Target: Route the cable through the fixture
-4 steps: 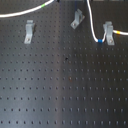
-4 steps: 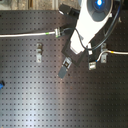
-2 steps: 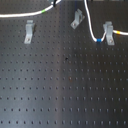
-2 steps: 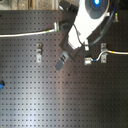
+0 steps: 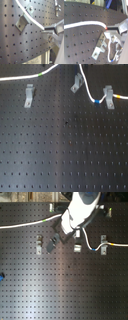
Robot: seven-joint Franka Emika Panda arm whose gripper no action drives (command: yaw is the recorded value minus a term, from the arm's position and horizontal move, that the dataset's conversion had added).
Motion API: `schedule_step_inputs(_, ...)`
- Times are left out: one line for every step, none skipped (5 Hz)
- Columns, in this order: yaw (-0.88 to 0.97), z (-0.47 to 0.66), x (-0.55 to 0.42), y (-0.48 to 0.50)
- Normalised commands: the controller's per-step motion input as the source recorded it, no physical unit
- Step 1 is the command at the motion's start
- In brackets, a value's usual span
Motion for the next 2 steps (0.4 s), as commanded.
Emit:
schedule_step_inputs(0.13,0.39,0.197,0.185)
schedule_step_inputs(-0.03,0.49,0.013,-0.008)
